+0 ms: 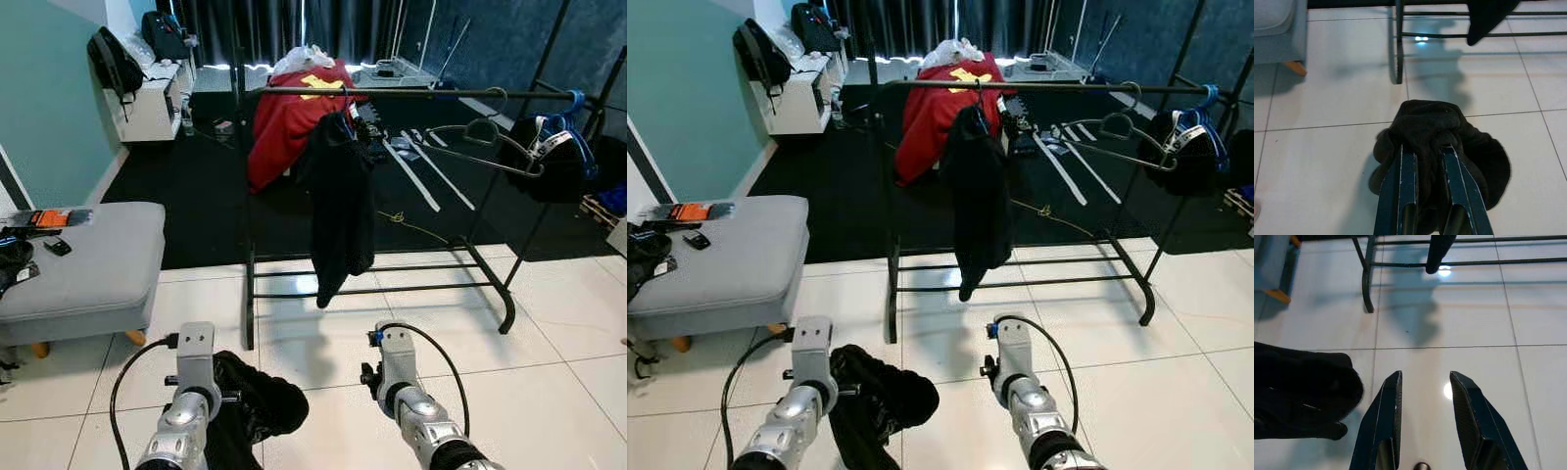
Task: Hang hanger
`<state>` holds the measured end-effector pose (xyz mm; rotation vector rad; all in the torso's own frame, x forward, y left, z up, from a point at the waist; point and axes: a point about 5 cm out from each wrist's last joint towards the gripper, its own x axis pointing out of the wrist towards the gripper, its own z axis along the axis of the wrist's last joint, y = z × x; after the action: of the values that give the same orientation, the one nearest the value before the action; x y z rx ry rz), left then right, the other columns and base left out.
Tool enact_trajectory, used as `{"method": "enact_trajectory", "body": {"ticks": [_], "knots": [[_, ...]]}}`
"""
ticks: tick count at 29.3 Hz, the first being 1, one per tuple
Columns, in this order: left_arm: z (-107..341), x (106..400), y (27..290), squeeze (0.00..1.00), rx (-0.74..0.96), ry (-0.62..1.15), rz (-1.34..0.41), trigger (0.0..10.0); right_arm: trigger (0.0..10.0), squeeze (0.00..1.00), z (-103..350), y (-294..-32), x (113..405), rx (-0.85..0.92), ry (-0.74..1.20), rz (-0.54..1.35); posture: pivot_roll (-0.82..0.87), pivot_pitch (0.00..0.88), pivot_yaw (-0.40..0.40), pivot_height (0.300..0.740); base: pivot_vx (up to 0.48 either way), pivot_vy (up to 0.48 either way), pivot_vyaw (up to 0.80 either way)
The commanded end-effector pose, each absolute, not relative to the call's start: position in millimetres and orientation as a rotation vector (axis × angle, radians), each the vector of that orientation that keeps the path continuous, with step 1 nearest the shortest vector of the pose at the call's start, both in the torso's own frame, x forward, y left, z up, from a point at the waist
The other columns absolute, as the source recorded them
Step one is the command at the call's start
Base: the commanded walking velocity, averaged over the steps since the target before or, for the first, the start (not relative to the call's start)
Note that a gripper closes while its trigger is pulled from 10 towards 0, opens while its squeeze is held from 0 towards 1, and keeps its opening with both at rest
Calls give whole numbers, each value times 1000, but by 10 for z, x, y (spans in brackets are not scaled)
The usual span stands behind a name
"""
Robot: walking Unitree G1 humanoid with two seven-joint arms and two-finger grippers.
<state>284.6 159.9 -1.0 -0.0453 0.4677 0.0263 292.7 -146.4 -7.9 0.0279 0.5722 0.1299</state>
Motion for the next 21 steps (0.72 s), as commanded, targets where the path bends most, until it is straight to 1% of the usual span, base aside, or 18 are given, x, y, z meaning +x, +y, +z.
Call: {"method": "enact_trajectory", "body": {"ticks": [1,3,4,5,6,7,9,11,12,13,14,15,16,17,18,21], "knots": [[-5,2853,1558,0,-41,456,14,10000,10000,0,-94,-1413,2895,52,552,151,2,0,-34,740,0,0,0],[-10,2853,1545,0,-46,465,15,10000,10000,0,-106,-1388,2883,70,558,167,-2,0,-35,740,0,0,0],[3,2881,1513,0,-23,467,-3,10000,10000,0,-109,-1364,2883,45,566,195,8,29,-32,740,0,0,0],[3,2881,1513,0,-23,467,-3,10000,10000,0,-109,-1364,2883,45,566,195,8,29,-32,740,0,0,0],[71,2957,1509,0,-23,435,12,10000,10000,0,-110,-1355,2886,63,557,170,-3,0,-16,740,0,0,0],[106,2988,1522,0,-15,417,20,10000,10000,0,-106,-1349,2890,83,552,165,-26,0,2,740,0,0,0],[128,3004,1530,0,-14,405,23,10000,10000,0,-102,-1340,2894,81,551,170,-26,0,2,740,0,0,0],[92,2984,1510,0,-15,431,-6,10000,10000,0,-111,-1295,2884,102,562,193,-11,0,18,740,0,0,0],[71,2967,1489,0,23,441,-54,10000,10000,0,-126,-1238,2862,105,571,233,-14,0,28,740,0,0,0],[61,2958,1473,0,4,448,-76,10000,10000,0,-133,-1204,2843,113,565,247,-14,0,29,740,0,0,0],[67,2965,1479,0,-41,449,-63,10000,10000,0,-140,-1175,2829,128,562,252,-19,0,31,740,0,0,0],[67,2965,1479,0,-41,449,-63,10000,10000,0,-140,-1175,2829,128,562,252,-19,0,31,740,0,0,0],[56,2961,1530,0,-22,460,-15,10000,10000,0,-144,-1192,2822,69,551,236,-23,24,39,740,0,0,0],[56,2961,1530,0,-22,460,-15,10000,10000,0,-144,-1192,2822,69,551,236,-23,24,39,740,0,0,0],[52,2962,1599,0,53,473,34,10000,10000,0,-127,-1218,2837,89,541,229,-16,38,15,740,0,0,0],[122,3017,1643,0,47,440,62,10000,10000,0,-68,-1231,2892,115,518,269,-3,61,2,740,0,0,0]]}}
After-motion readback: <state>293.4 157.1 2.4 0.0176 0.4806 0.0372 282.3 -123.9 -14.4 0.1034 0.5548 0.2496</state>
